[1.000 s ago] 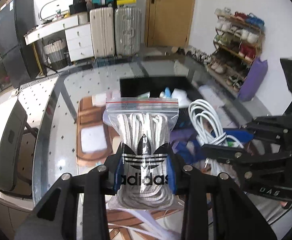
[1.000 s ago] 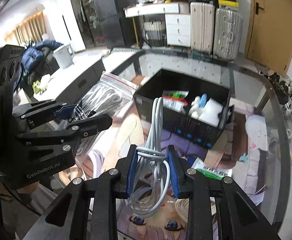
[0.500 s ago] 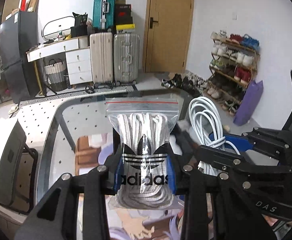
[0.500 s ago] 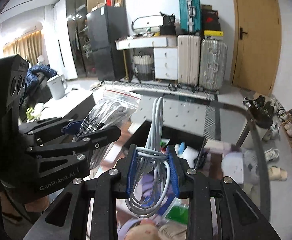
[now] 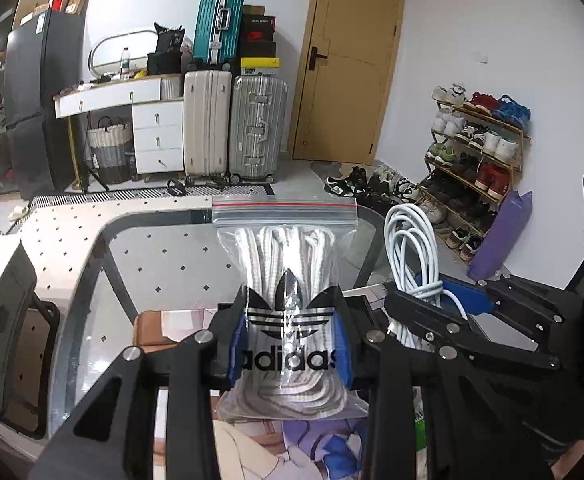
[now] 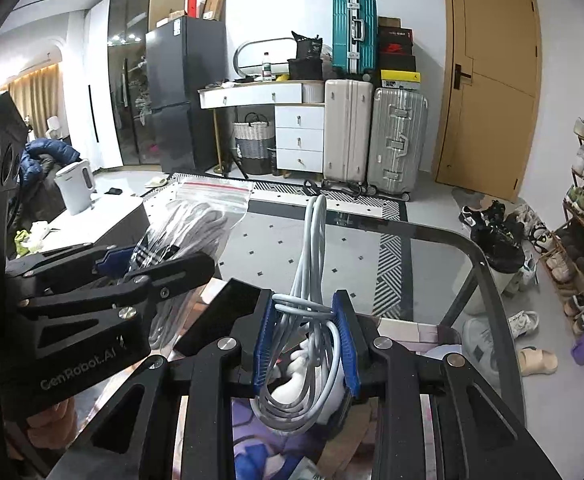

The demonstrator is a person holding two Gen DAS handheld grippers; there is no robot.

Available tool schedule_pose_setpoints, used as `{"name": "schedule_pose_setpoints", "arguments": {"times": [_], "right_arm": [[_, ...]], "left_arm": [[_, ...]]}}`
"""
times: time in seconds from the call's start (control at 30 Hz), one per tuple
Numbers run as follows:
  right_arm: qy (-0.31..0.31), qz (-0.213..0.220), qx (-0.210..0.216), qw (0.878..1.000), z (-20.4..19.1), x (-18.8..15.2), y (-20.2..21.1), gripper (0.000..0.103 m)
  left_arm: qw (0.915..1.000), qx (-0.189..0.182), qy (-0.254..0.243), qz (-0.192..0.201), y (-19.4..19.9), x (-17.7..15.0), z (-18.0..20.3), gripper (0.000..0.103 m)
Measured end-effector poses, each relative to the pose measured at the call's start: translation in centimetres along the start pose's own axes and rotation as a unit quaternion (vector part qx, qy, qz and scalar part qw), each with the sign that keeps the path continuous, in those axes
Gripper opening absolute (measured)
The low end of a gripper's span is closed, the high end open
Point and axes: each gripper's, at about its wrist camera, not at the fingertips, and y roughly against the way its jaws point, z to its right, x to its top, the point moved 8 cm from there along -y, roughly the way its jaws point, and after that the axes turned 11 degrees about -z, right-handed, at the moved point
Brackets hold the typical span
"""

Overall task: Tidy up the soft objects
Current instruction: 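Lift the lace bag with the left gripper while the right gripper lifts the cable, then lower the lace bag and cable into the black box and open both grippers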

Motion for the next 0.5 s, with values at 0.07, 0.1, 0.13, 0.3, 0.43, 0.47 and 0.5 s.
{"name": "schedule_pose_setpoints", "arguments": {"times": [0.07,0.1,0.13,0.3,0.43,0.47,0.5], "right_arm": [[0.000,-0.006,-0.004,1.000,0.5,0.2,-1.2,0.029],[0.000,-0.008,-0.005,1.000,0.6,0.3,-1.8,0.029],[0.002,-0.013,-0.005,1.000,0.6,0.2,-2.4,0.029],[0.010,-0.049,-0.013,0.999,1.2,-0.4,-5.6,0.029],[0.014,-0.081,-0.013,0.997,1.8,-1.4,-7.9,0.029],[0.017,-0.085,-0.018,0.996,1.9,-1.7,-8.3,0.029],[0.022,-0.088,-0.021,0.996,2.0,-1.9,-8.9,0.029]], "left_arm": [[1.0000,0.003,0.003,-0.006,-0.9,0.0,-0.2,0.034],[0.9999,0.004,0.006,-0.010,-1.5,-0.1,-0.4,0.034],[0.9999,0.005,0.008,-0.014,-1.9,-0.2,-0.5,0.034],[0.9992,0.009,0.006,-0.038,-4.4,-0.7,-0.6,0.034],[0.9978,0.015,0.001,-0.065,-6.4,-2.0,-0.7,0.034],[0.9975,0.015,-0.001,-0.069,-6.6,-2.2,-0.6,0.034],[0.9973,0.016,-0.002,-0.072,-6.9,-2.5,-0.6,0.034]]}}
